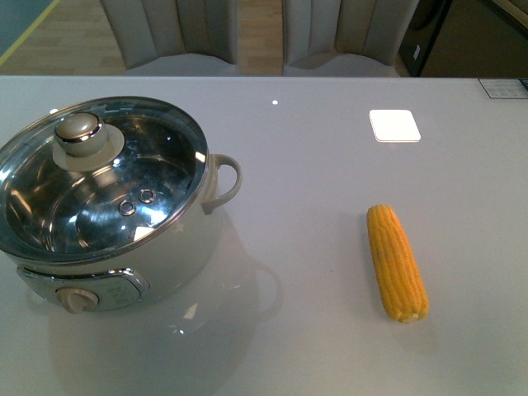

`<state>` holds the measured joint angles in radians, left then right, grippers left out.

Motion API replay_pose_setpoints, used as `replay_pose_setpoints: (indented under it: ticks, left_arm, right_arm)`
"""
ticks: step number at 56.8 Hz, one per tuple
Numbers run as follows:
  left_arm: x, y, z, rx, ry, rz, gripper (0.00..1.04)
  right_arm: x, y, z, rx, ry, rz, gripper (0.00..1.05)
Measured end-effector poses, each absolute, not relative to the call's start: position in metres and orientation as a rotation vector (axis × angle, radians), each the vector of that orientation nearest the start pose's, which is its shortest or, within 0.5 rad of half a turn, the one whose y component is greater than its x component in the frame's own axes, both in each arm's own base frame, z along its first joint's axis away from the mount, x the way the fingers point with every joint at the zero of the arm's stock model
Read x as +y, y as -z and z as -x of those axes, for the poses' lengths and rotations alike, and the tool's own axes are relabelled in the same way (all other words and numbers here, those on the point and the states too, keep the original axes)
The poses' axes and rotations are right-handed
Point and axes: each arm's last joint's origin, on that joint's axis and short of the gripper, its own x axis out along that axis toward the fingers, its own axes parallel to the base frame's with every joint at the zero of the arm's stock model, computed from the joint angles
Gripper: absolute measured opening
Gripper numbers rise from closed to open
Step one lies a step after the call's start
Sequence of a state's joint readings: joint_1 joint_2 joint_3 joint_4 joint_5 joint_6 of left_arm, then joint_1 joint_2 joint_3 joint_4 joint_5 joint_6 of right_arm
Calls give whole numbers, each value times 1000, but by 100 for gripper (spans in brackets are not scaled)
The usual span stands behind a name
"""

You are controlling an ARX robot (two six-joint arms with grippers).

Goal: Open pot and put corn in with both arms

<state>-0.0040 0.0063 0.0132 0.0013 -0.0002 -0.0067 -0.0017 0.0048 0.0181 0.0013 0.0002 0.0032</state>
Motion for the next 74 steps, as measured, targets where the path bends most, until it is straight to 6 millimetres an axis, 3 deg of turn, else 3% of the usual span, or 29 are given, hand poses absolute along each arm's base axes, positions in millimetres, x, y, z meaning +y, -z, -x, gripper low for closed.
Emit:
replay_pose_setpoints:
  ticks: [4,7,12,24,30,48,63,74]
  left_arm:
    - [0,-167,-97,84,-38,27,98]
    - [0,-167,-98,322,-104,63,98]
    - [0,-159,-98,517,-125,76,98]
    - [1,-162,-103,576,-98,89,98]
    - [5,-167,-114,581,-62,75,98]
    - [-1,-190,-190,409,16,-42,98]
    - [-33,-171,-255,341,91,-84,98]
    - [-54,-149,-282,332,118,-112,98]
  right_arm:
    - [0,-169,-97,-15,2,-3,96]
    - [0,-169,-97,-15,2,-3,96]
    - [0,-169,-97,-15,2,-3,96]
    - [0,-169,-97,-15,2,-3,96]
    - [0,-169,-97,-15,2,-3,96]
    - [0,-169,-97,-15,2,-3,96]
    - [0,-169,-97,-15,2,-3,96]
    - [0,-169,-97,-15,2,-3,96]
